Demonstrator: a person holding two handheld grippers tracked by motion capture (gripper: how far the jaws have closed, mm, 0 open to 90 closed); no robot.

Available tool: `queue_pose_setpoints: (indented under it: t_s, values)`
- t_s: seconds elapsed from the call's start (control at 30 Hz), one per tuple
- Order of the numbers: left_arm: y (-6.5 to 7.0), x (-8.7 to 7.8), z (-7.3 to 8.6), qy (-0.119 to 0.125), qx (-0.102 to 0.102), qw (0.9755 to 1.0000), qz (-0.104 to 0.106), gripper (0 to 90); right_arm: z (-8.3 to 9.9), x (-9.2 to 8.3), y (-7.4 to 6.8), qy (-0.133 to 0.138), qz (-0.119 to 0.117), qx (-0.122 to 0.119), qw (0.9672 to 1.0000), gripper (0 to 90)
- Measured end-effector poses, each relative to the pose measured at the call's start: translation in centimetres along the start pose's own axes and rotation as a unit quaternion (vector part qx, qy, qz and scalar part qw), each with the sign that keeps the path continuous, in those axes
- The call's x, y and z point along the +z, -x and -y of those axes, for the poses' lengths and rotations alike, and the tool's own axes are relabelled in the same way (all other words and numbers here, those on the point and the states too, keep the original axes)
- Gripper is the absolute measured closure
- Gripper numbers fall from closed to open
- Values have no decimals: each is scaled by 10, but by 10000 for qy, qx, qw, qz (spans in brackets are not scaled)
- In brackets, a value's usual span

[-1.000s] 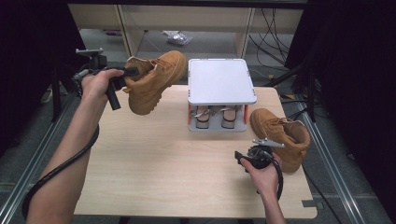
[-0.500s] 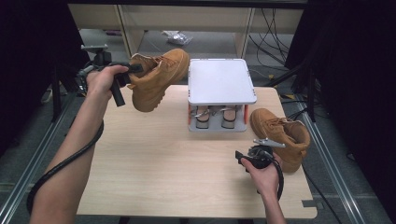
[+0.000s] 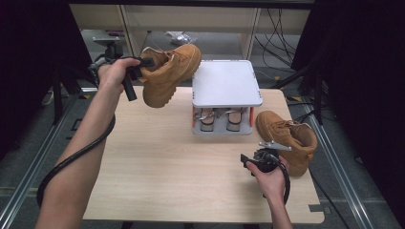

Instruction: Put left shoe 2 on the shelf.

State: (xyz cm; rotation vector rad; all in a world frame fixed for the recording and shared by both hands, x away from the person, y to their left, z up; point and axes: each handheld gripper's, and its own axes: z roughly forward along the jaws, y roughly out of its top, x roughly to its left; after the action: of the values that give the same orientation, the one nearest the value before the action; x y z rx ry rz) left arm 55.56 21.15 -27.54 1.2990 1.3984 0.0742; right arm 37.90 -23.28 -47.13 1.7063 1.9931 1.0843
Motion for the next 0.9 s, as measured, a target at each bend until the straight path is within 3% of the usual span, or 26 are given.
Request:
queue_pose_setpoints:
  t_s: [0.23,0.33,0.47,0.9]
  values:
    - [5,11,-3,-3,-39,10000,-17,809,0,1,1,15,90,-13,10000,400]
    - [9,18,-4,-58,-39,10000,-65,808,0,0,1,34,-6,-14,10000,400]
    - [11,23,-3,-82,-71,9999,-83,807,1,2,5,30,100,-171,9998,400]
    - [22,37,-1,-148,-100,9998,3,806,0,1,4,51,37,-96,9999,400]
